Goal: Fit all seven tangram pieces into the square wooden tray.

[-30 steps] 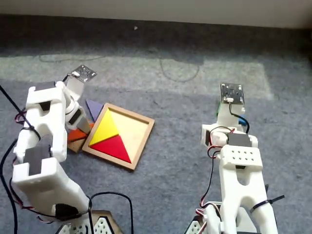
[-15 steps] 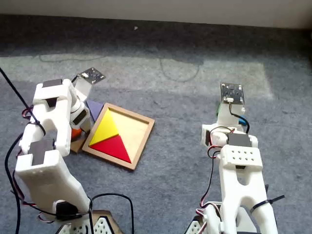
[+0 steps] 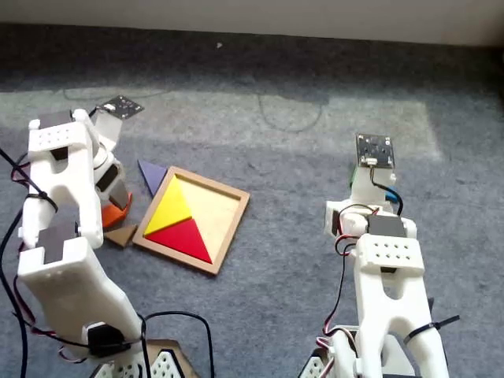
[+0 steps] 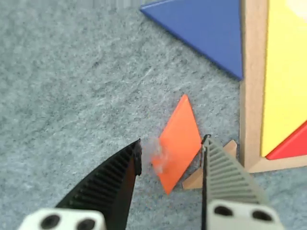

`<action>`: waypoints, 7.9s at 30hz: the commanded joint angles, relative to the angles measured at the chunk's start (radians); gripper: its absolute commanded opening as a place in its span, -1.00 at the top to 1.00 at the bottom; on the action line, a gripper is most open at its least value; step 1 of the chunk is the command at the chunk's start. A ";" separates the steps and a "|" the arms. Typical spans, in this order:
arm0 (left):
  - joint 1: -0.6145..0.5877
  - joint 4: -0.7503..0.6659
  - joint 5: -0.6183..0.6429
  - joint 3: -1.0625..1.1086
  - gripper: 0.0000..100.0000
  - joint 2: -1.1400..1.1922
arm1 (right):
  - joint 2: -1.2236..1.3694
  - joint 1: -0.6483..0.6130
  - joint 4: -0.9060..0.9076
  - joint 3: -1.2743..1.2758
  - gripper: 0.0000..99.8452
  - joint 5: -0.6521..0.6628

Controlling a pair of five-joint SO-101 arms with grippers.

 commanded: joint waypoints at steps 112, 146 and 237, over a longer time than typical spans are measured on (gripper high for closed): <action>0.545 -0.410 0.272 0.622 0.55 -0.430 | -0.025 0.012 -0.079 0.022 0.84 0.002; 0.630 -0.364 0.293 0.704 0.55 -0.476 | -0.025 0.012 -0.079 0.022 0.84 0.002; 0.085 -0.181 -0.149 0.568 0.87 -0.627 | -0.025 0.012 -0.081 0.035 0.84 0.002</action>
